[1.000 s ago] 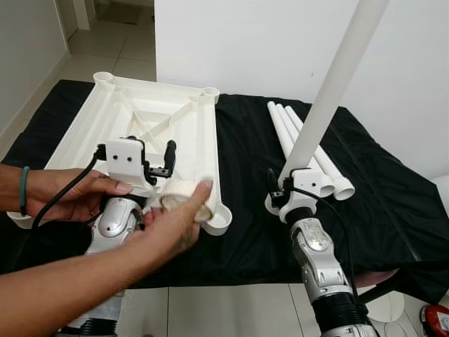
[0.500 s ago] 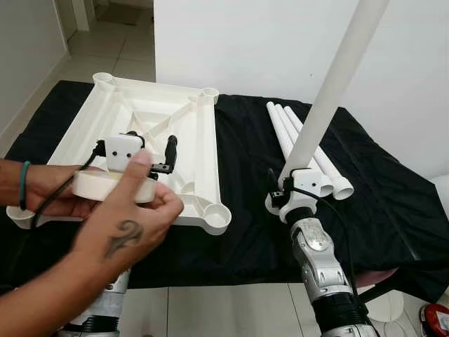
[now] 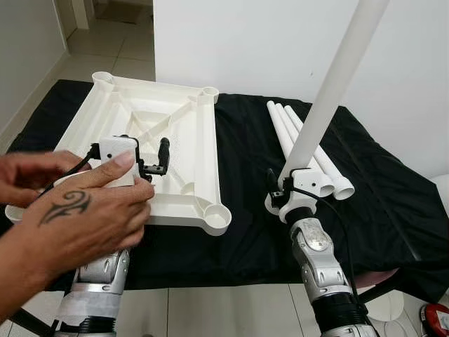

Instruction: Building children table

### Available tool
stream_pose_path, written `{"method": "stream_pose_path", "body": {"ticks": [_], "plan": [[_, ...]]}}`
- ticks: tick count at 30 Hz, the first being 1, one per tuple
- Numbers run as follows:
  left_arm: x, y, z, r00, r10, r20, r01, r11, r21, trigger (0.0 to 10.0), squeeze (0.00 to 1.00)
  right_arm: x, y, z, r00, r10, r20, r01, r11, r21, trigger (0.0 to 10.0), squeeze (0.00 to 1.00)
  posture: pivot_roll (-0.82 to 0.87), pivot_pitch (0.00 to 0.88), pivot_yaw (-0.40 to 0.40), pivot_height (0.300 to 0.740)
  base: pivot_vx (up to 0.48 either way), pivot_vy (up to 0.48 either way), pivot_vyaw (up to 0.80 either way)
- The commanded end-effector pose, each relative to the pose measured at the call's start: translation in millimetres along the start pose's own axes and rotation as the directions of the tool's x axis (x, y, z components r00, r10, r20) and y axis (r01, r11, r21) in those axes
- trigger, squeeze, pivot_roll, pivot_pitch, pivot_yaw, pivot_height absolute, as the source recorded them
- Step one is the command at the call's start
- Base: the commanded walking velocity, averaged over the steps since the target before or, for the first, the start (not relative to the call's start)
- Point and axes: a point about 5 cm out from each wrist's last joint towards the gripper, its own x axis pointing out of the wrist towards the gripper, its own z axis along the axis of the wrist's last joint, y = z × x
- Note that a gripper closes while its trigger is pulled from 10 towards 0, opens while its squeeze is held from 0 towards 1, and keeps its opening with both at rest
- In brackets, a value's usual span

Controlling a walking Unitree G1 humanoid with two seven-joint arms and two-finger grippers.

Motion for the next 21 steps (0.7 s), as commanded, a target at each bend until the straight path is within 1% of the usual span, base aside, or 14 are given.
{"method": "stream_pose_path", "body": {"ticks": [1,21], "plan": [[0.6,-6.2,-0.3,1.000,-0.026,-0.005,0.026,1.000,0.003,10.0,0.00,-1.1,-1.1,1.9,1.000,-0.004,0.016,0.004,1.000,-0.002,10.0,0.00,0.05,0.000,-0.099,0.740,0.000,0.000,0.00],[1.6,-7.9,-2.4,0.999,-0.047,-0.015,0.047,0.999,0.004,10.0,0.00,-5.9,-1.1,-0.9,1.000,-0.010,0.009,0.010,1.000,-0.006,10.0,0.00,0.04,0.000,-0.088,0.740,0.000,0.000,0.00]]}}
